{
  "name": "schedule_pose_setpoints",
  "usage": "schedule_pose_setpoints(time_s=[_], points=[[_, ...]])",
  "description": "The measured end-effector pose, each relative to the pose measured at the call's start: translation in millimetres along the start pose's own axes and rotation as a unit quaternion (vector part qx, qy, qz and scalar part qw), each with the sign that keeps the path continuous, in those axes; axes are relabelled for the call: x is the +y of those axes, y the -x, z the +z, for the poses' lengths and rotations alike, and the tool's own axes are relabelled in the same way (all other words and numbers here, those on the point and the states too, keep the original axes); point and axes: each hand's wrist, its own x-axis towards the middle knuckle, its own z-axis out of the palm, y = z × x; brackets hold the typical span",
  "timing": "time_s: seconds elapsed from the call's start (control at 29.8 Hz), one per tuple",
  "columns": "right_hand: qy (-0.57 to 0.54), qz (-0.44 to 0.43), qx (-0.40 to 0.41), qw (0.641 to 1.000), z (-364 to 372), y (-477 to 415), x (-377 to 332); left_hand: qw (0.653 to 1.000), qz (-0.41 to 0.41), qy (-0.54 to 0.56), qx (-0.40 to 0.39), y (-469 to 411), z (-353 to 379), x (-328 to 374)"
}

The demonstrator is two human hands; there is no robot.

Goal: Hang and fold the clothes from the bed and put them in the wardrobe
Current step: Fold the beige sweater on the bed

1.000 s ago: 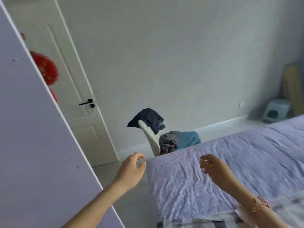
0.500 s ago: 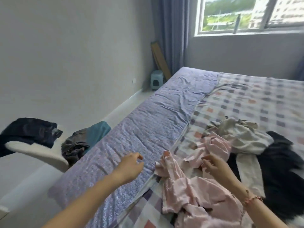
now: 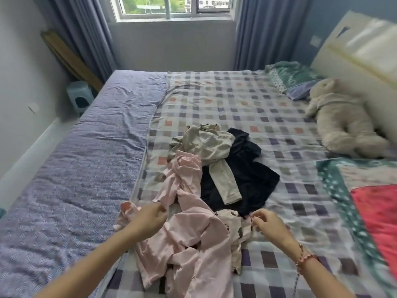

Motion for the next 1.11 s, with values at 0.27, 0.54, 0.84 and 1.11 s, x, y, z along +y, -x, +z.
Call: schedule_pose_setpoints(time_s=[0.27,0.54,0.84,1.11], points=[[0.014,0.036,-0.044,0.998,-0.5,-65.0,38.8,0.998,0.012,-0.021,-0.062,-67.5,54.8,41.2],[0.016,0.099,-0.075,0.992,33.7,-165.4,38.3,0.997,-0.014,0.008,-0.076,-153.3,74.7,50.3],[0.124,0.181,-0.038,0.975,91.6,-275.6,31.7,0.995,-0.003,0.045,-0.088,-231.0,103.6,54.6],[-0.198,-0.011,-0.074,0.977,78.0,-241.6,-29.3,0.912,-0.172,0.347,-0.137,-246.0,120.9,68.5]])
